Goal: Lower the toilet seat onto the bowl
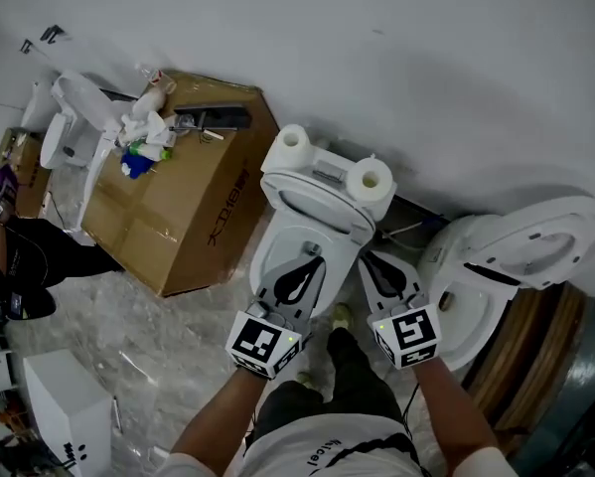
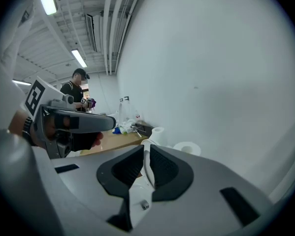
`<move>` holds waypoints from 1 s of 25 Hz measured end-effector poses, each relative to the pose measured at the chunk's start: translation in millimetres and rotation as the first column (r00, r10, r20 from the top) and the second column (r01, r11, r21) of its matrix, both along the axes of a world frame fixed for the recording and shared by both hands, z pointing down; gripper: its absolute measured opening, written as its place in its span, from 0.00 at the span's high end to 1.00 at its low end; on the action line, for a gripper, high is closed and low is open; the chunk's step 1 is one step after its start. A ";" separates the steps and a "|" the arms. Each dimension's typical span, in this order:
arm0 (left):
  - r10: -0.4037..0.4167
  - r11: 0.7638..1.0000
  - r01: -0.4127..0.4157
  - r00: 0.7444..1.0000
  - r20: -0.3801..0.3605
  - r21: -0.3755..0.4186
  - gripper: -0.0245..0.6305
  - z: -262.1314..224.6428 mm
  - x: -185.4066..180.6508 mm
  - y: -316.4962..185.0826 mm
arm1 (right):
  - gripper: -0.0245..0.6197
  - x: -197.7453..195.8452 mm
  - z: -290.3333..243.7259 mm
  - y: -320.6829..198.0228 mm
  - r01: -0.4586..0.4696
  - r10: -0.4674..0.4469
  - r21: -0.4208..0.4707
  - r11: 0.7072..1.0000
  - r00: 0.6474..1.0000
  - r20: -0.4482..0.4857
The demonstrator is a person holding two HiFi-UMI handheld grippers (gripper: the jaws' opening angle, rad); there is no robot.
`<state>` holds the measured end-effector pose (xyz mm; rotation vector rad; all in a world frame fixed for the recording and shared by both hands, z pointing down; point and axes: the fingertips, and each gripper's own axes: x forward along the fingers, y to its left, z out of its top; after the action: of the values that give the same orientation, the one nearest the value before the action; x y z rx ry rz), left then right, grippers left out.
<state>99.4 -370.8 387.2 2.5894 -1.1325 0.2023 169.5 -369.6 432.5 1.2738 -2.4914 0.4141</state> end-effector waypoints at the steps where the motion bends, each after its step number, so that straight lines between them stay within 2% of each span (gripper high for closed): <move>1: -0.001 1.000 0.001 1.000 0.003 -0.009 0.95 9.2 3.0 -7.2 | 0.92 1.8 10.0 -8.0 0.000 0.000 -0.009 1.000 1.000 -0.008; 6: -0.007 0.998 0.007 1.000 0.002 -0.061 0.95 49.4 11.8 -33.4 | 0.88 6.0 58.2 -47.4 -0.005 0.001 -0.044 0.999 0.997 -0.076; 10: -0.032 0.993 0.033 0.999 0.008 -0.110 0.95 80.1 11.1 -46.0 | 0.88 7.7 98.4 -69.1 0.018 -0.026 -0.058 0.998 0.989 -0.147; 14: -0.024 0.989 0.027 0.999 0.027 -0.143 0.95 101.2 15.7 -52.1 | 0.88 11.2 134.2 -82.5 0.044 -0.058 -0.073 0.996 0.977 -0.206; 25: -0.043 0.983 0.050 0.998 0.045 -0.179 0.95 122.8 14.7 -55.2 | 0.88 4.0 170.4 -96.3 0.113 -0.111 -0.018 0.993 0.927 -0.359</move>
<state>114.1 -426.0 510.0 2.4077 -1.1321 0.3327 173.6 -465.9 602.9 1.0875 -2.2372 0.1324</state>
